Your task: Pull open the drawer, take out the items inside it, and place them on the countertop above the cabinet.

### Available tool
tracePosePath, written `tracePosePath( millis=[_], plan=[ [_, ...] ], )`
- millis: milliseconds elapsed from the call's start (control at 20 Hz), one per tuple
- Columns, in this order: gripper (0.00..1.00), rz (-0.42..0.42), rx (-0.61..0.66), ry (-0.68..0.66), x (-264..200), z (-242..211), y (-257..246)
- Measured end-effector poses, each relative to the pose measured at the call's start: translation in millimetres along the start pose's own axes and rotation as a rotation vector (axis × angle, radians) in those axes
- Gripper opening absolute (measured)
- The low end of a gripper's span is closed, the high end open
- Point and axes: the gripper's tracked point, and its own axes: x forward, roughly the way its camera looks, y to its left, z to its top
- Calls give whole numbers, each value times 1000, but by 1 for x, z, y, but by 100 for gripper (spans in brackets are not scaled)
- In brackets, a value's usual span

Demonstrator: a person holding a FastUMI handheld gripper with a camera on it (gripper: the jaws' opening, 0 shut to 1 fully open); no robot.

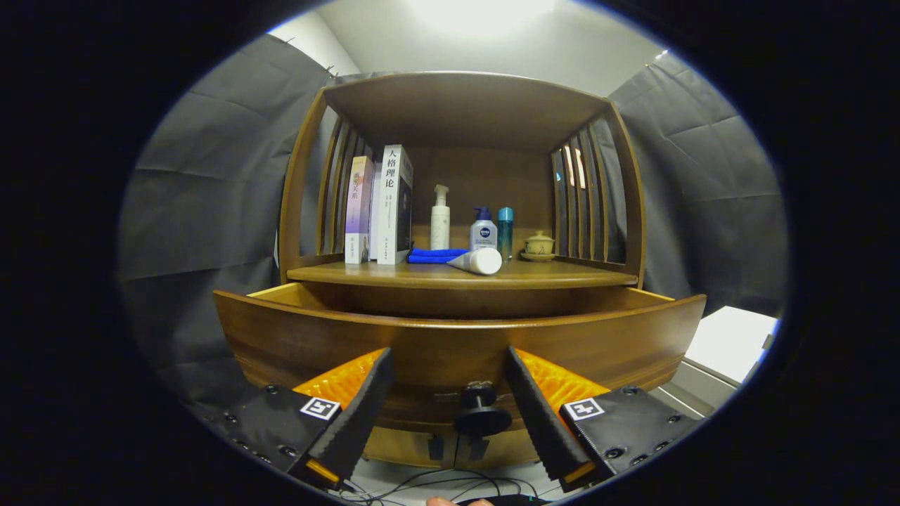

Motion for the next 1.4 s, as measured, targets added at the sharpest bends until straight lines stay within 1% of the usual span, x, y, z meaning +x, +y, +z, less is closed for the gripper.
tracePosePath(
  millis=[200,650,900,1100,1400],
  plan=[
    [99,-4,0,-3,19,1,1],
    [97,-3,2,36,81,6,-2],
    [97,-11,-23,38,105,8,-1],
    [97,-11,-42,43,116,7,1],
    [97,7,-55,67,115,12,-7]
  ],
)
